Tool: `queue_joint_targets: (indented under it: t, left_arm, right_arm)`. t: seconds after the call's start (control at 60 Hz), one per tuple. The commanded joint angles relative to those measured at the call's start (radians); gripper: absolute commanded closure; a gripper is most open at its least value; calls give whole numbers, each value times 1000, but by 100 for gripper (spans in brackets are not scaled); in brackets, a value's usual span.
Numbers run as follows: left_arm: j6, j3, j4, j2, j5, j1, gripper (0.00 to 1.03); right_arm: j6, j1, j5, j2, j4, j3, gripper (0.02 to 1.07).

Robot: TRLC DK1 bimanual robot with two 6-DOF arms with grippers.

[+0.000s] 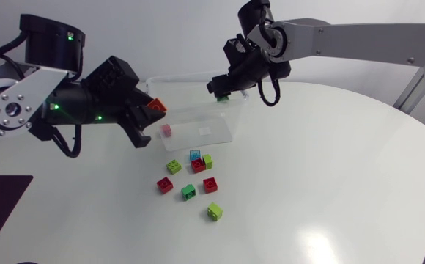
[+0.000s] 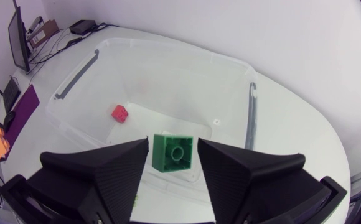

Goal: Place the duplo bricks in the container

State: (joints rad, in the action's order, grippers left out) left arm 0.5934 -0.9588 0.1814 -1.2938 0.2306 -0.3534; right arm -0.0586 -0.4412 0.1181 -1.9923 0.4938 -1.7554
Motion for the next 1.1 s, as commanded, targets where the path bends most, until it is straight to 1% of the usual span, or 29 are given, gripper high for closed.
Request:
queue_joint_targets:
  t: [0.0, 0.117, 0.167, 0.217, 0.317, 0.383, 0.533, 0.55, 0.617, 0.667, 0.833, 0.967, 1.083]
  left_arm:
    - [-66, -47, -46, -47, -17, 11, 70]
    - [-126, -112, -100, -119, -39, 33, 69]
    - [-144, -136, -120, -153, -45, 34, 69]
    - [-161, -163, -149, -188, -68, 34, 69]
    - [-193, -221, -197, -280, -96, 36, 69]
    - [-214, -285, -200, -360, -99, 42, 69]
    - [-236, -380, -230, -496, -152, 37, 66]
    - [-236, -391, -230, -510, -157, 36, 64]
    - [-238, -423, -238, -555, -180, 34, 52]
    - [-241, -446, -244, -581, -197, 34, 46]
    - [-242, -472, -249, -613, -224, 36, 20]
    - [-251, -463, -249, -582, -234, 44, 13]
    - [-256, -434, -230, -515, -237, 60, 10]
  right_arm:
    - [17, 7, -14, -7, -1, -18, 21]
    - [16, 2, -24, 63, 0, 16, 17]
    - [16, -1, -24, 98, 3, 42, 17]
    - [11, -5, -24, 144, 3, 82, 17]
    - [-1, -19, -21, 244, 11, 191, 17]
    - [-15, -39, -21, 325, 12, 290, 17]
    - [-26, -83, -17, 452, 12, 476, 17]
    - [-27, -94, -17, 464, 12, 497, 17]
    - [-32, -123, -14, 510, 11, 571, 17]
    - [-32, -149, -14, 535, 9, 620, 17]
    - [-26, -211, 12, 569, 12, 731, 17]
    - [-17, -241, 40, 550, 17, 787, 17]
    - [-12, -280, 41, 501, 34, 806, 17]
